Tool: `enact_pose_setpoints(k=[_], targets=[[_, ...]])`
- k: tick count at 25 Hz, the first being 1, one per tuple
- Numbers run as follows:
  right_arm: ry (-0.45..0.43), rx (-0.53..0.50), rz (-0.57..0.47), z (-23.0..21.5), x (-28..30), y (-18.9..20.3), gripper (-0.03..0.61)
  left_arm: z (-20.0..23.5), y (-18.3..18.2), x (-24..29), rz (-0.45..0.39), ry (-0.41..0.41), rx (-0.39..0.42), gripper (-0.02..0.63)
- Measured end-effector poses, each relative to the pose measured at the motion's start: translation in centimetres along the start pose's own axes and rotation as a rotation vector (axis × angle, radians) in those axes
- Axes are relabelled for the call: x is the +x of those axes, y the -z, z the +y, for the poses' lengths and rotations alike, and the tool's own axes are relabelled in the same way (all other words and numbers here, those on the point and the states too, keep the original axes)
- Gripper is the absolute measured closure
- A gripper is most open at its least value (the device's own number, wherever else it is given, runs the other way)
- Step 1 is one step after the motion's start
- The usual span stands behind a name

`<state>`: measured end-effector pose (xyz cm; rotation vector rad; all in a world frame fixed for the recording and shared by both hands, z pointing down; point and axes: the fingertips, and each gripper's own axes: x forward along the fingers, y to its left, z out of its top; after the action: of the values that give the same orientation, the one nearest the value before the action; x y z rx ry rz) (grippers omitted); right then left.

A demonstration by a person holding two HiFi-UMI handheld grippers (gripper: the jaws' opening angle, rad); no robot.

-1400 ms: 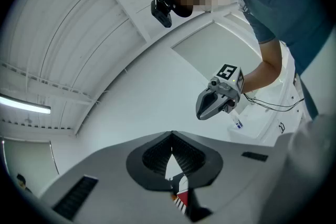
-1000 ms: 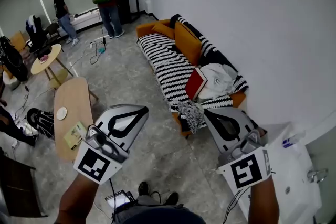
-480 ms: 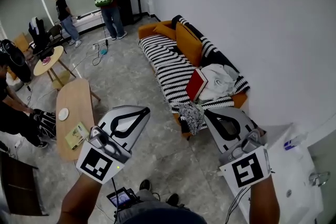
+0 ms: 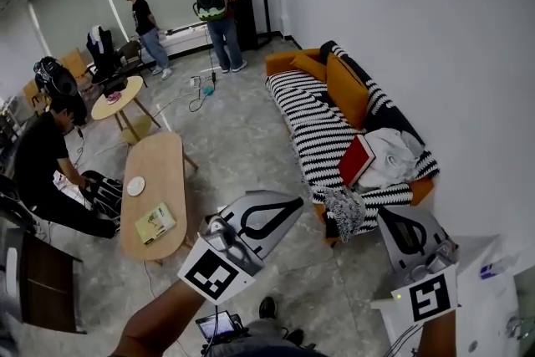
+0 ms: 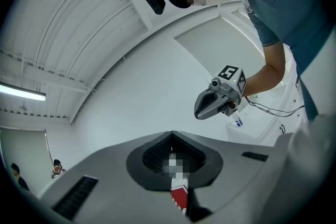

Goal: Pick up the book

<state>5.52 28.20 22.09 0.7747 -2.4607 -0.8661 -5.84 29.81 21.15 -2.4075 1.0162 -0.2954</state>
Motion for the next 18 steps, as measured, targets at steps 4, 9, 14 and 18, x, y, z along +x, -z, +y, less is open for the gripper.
enact_pose_setpoints(k=[4, 9, 14, 18], targets=[[-0.002, -0.001, -0.001, -0.7, 2.8, 0.0, 0.566, 2.6, 1.7, 0.3, -0.013, -0.003, -0.028, 0.609], [0.012, 0.018, 0.007, -1.4, 6.9, 0.0, 0.566, 5.5, 4.3, 0.3, -0.025, 0.013, -0.025, 0.609], [0.046, 0.075, 0.053, -1.6, 10.5, 0.1, 0.566, 8.5, 6.7, -0.4, -0.032, 0.039, 0.008, 0.609], [0.032, 0.069, 0.068, -1.7, 13.9, 0.3, 0.566, 10.7, 10.0, -0.7, 0.014, 0.025, -0.008, 0.609]])
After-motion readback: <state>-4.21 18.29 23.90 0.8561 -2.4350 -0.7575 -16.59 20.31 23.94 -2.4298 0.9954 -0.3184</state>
